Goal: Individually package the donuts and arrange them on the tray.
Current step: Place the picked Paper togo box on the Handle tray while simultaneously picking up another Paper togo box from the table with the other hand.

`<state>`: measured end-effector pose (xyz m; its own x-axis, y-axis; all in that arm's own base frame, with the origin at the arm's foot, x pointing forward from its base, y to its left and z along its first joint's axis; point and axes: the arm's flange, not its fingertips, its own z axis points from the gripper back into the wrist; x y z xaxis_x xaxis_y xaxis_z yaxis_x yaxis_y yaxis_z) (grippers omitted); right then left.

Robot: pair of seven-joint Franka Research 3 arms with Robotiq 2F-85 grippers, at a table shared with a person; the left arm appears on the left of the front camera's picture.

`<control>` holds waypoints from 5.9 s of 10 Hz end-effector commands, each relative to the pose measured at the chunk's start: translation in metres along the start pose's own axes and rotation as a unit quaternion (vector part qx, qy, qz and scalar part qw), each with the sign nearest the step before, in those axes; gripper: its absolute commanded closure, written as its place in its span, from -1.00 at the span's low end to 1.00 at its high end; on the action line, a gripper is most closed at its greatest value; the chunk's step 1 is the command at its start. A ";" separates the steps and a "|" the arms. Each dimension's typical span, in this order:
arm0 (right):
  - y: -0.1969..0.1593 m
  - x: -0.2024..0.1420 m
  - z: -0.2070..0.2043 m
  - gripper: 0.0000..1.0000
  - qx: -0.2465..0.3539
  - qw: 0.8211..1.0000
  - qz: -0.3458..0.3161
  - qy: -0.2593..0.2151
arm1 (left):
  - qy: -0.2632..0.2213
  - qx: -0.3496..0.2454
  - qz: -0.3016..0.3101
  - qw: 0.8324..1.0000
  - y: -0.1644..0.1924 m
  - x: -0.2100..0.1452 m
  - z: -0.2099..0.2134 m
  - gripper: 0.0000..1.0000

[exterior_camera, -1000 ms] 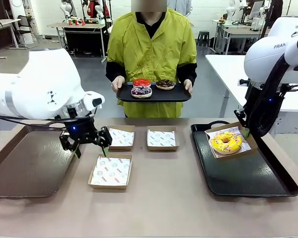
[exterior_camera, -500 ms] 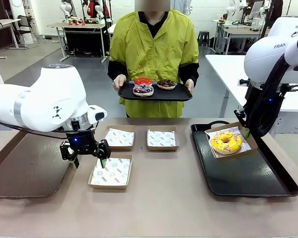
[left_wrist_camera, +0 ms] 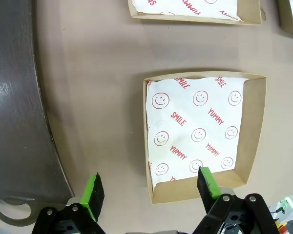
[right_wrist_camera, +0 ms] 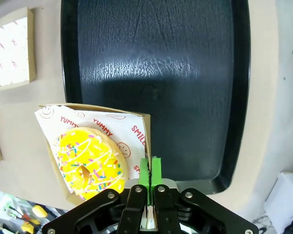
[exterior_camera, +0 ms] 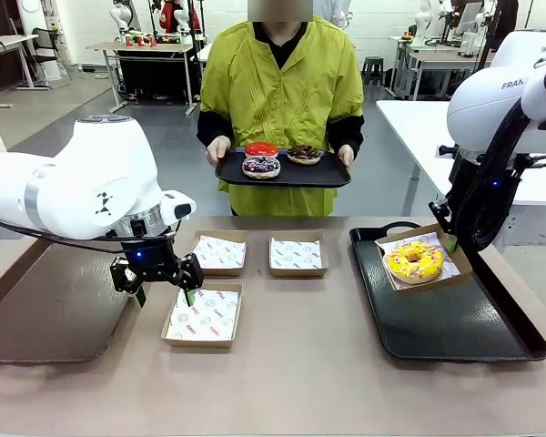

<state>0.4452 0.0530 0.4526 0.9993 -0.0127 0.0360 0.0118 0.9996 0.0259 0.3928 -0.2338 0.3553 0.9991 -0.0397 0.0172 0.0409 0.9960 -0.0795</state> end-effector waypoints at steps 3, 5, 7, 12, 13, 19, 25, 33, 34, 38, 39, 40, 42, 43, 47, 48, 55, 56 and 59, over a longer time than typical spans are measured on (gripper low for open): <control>0.000 -0.014 -0.016 0.97 -0.010 1.000 -0.007 0.009 | -0.015 0.039 -0.002 0.999 -0.004 -0.002 -0.011 -1.00; -0.006 -0.027 -0.034 0.97 0.004 1.000 -0.010 0.016 | -0.022 0.064 -0.009 0.998 -0.015 0.000 -0.019 -1.00; -0.008 -0.030 -0.047 0.97 0.013 1.000 -0.017 0.003 | -0.029 0.042 -0.013 0.999 -0.018 0.004 -0.024 -1.00; -0.007 -0.021 -0.065 0.97 0.028 0.999 -0.020 0.006 | -0.028 0.026 -0.006 0.999 -0.019 0.008 -0.029 -1.00; -0.006 -0.018 -0.069 0.97 0.028 0.999 -0.023 0.008 | -0.026 0.025 -0.006 0.999 -0.019 0.009 -0.030 -1.00; -0.003 -0.007 -0.087 0.97 0.018 0.998 -0.036 0.042 | -0.020 0.017 -0.005 1.000 -0.016 0.012 -0.033 -1.00; -0.002 -0.006 -0.085 -0.26 0.022 0.998 -0.032 0.053 | -0.009 0.000 -0.011 1.000 -0.013 0.014 -0.029 0.31; -0.005 -0.009 -0.078 -1.00 0.039 0.998 -0.032 0.045 | 0.003 0.012 -0.005 1.000 -0.007 0.017 -0.033 1.00; -0.008 -0.012 -0.074 -1.00 0.044 0.998 -0.031 0.043 | 0.003 0.014 -0.001 1.000 -0.007 0.017 -0.032 1.00; -0.091 -0.047 -0.004 -1.00 0.286 0.956 0.053 0.034 | -0.037 0.007 0.008 0.999 -0.003 0.002 0.040 1.00; -0.123 -0.059 0.013 -1.00 0.334 0.941 0.049 0.014 | -0.052 0.012 0.011 0.999 -0.006 0.002 0.070 1.00; -0.151 -0.067 0.025 -1.00 0.374 0.927 0.034 -0.007 | -0.061 0.015 0.011 0.998 -0.010 0.003 0.097 1.00; -0.204 -0.083 0.024 -1.00 0.446 0.894 -0.006 -0.035 | -0.072 0.032 0.022 0.997 -0.024 0.014 0.141 1.00; -0.228 -0.092 0.011 -1.00 0.475 0.878 -0.025 -0.047 | -0.072 0.037 0.035 0.996 -0.031 0.029 0.157 1.00; -0.280 -0.118 -0.046 -1.00 0.552 0.828 -0.045 -0.090 | -0.059 0.053 0.057 0.995 -0.044 0.086 0.186 1.00; -0.284 -0.120 -0.053 -1.00 0.558 0.823 -0.047 -0.092 | -0.051 0.057 0.054 0.996 -0.045 0.101 0.185 1.00; -0.285 -0.125 -0.066 -1.00 0.555 0.825 -0.053 -0.089 | -0.033 0.052 0.045 0.997 -0.039 0.141 0.167 1.00; -0.285 -0.125 -0.066 -1.00 0.555 0.825 -0.053 -0.089 | -0.033 0.052 0.045 0.997 -0.039 0.141 0.167 1.00; -0.285 -0.125 -0.066 -1.00 0.555 0.825 -0.053 -0.089 | -0.033 0.052 0.045 0.997 -0.039 0.141 0.167 1.00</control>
<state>0.3205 -0.2282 0.3747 0.9722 -0.1988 0.1237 -0.0453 0.3587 0.9323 0.5361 -0.2690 0.5269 0.9958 0.0423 0.0816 -0.0438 0.9989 0.0167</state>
